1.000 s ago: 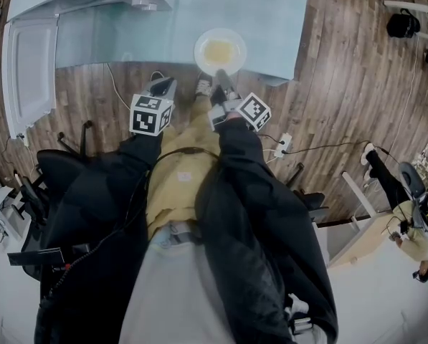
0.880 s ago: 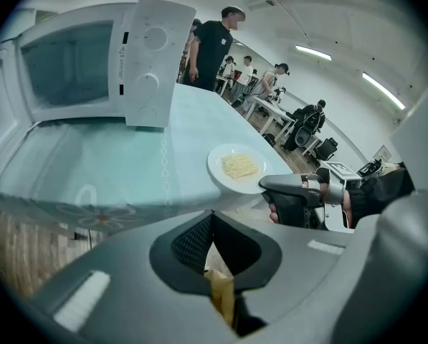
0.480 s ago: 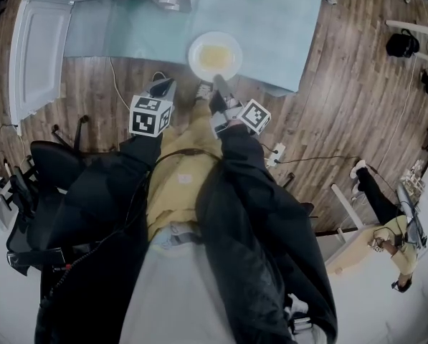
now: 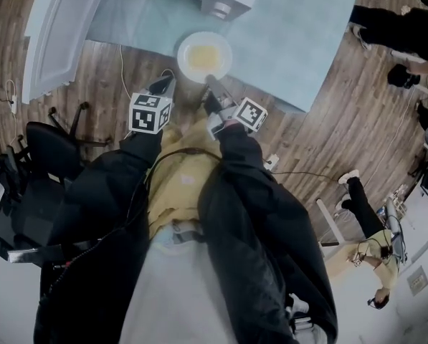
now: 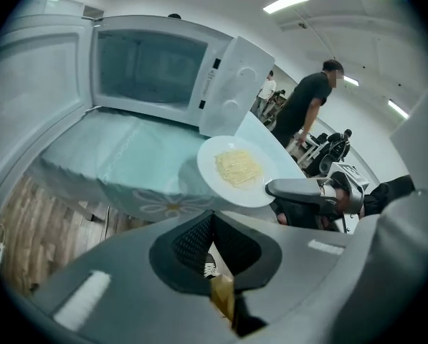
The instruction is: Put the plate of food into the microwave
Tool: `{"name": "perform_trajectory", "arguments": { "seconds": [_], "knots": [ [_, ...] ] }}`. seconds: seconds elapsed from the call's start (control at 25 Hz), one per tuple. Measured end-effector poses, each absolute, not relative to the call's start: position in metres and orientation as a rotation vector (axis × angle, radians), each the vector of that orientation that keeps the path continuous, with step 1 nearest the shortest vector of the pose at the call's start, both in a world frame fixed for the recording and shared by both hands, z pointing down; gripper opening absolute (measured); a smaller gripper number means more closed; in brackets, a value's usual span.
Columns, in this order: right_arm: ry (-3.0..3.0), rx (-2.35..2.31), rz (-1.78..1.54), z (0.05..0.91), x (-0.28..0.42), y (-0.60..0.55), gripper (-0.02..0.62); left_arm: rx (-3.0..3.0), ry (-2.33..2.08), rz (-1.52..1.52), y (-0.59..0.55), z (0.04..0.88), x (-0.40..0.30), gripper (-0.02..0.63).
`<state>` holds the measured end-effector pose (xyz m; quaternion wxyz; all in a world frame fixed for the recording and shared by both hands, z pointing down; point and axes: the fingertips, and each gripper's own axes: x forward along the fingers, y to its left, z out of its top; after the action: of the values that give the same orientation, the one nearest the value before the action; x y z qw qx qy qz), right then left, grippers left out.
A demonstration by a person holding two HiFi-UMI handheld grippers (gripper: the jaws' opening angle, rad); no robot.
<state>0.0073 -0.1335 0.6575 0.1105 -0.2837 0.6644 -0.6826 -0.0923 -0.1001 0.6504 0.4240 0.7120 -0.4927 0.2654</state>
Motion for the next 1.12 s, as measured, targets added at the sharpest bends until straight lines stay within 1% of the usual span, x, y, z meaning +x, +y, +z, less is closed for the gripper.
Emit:
{"name": "perform_trajectory", "arguments": {
  "seconds": [0.16, 0.36, 0.56, 1.12],
  "knots": [
    [1.971, -0.787, -2.030, 0.654, -0.006, -0.142, 0.012, 1.754, -1.273, 0.645, -0.099, 0.649, -0.099, -0.003],
    [2.004, -0.743, -2.049, 0.650, -0.075, -0.162, 0.012, 1.725, -1.307, 0.610, -0.108, 0.649, -0.156, -0.003],
    [2.025, -0.711, -2.045, 0.640, -0.127, -0.183, 0.012, 1.709, -1.334, 0.573, -0.125, 0.644, -0.197, -0.003],
    [2.029, -0.754, -1.988, 0.640, -0.208, -0.264, 0.012, 1.698, -1.370, 0.498, -0.179, 0.646, -0.260, -0.003]
  ]
}}
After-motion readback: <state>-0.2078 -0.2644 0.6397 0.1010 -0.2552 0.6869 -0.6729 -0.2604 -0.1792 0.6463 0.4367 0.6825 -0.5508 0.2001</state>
